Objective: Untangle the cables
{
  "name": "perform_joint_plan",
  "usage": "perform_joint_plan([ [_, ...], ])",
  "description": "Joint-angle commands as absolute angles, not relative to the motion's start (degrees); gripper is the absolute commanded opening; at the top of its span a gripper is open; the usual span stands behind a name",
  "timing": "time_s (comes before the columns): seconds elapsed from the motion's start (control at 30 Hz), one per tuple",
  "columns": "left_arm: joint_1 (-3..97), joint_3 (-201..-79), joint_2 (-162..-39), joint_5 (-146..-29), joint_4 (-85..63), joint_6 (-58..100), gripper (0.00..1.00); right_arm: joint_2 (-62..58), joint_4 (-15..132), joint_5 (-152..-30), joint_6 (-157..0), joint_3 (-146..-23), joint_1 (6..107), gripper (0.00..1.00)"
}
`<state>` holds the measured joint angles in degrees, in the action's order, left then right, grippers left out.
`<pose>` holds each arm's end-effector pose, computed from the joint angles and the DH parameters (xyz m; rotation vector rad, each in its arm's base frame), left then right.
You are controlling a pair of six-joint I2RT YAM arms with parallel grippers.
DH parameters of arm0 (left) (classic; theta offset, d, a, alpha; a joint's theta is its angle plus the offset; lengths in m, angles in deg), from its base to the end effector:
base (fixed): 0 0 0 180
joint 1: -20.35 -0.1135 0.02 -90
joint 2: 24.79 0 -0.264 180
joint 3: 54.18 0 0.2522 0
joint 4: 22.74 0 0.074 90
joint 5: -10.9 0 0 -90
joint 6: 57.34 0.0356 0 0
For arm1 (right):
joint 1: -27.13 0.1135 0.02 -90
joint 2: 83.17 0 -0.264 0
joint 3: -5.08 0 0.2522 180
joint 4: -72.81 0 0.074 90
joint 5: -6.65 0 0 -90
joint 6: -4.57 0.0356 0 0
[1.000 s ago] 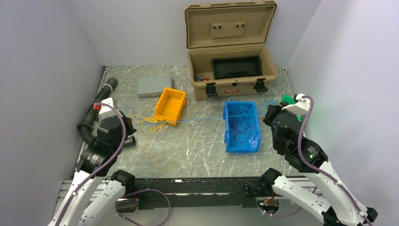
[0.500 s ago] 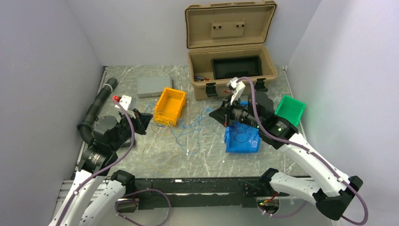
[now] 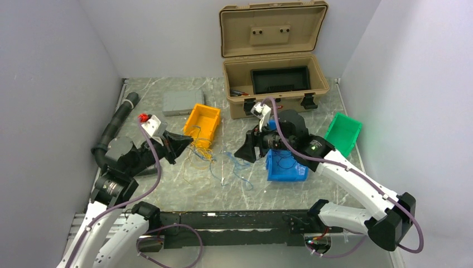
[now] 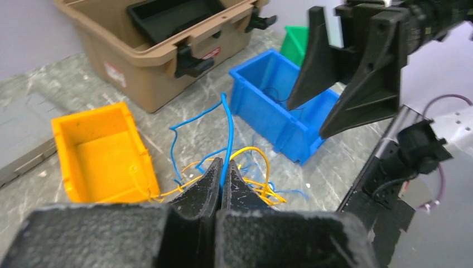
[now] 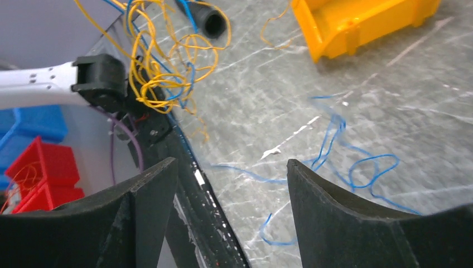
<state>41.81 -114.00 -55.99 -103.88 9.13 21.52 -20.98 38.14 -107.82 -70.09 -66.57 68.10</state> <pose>0.1078 -0.0584 0.3650 0.4882 1.6084 -0.7835 0.1730 0.1697 0.3431 -0.7511 1.9930 1.0351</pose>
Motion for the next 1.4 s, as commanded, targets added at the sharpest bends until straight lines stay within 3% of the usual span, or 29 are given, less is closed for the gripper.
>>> perform_joint_plan([
  [0.0,41.6,-115.9,-57.6,-114.5,3.3,22.5,0.0,-22.9,49.1,-120.3,-71.9,-64.2,68.8,0.74],
  [0.27,41.6,-114.6,-57.9,-120.6,-3.1,19.1,0.0,-19.8,54.4,-123.7,-72.7,-63.9,71.4,0.74],
  [0.5,41.6,-115.9,-57.1,-117.5,-1.5,20.1,0.0,-19.0,58.3,-120.4,-73.2,-59.2,76.0,0.9],
  [0.73,41.6,-116.9,-55.9,-114.4,-1.2,20.0,0.0,-17.4,69.6,-115.5,-71.0,-51.4,81.3,0.9],
  [0.93,41.6,-121.9,-54.5,-96.0,4.9,20.4,0.0,-13.3,74.6,-103.0,-70.4,-47.8,82.7,0.87],
  [1.03,41.6,-124.9,-53.3,-86.8,8.1,21.6,0.0,-11.0,74.1,-97.9,-70.0,-48.0,82.8,0.7],
  [1.07,41.6,-125.8,-52.8,-83.3,9.1,22.2,0.0,-10.5,72.6,-94.8,-69.8,-48.5,82.7,0.69],
  [1.23,41.6,-128.7,-50.8,-65.0,14.1,23.9,0.0,-11.1,68.8,-81.7,-67.7,-47.7,82.7,0.95],
  [1.37,41.6,-127.1,-49.3,-58.8,14.7,25.4,0.0,-8.1,61.8,-72.5,-62.9,-50.7,82.7,1.0],
])
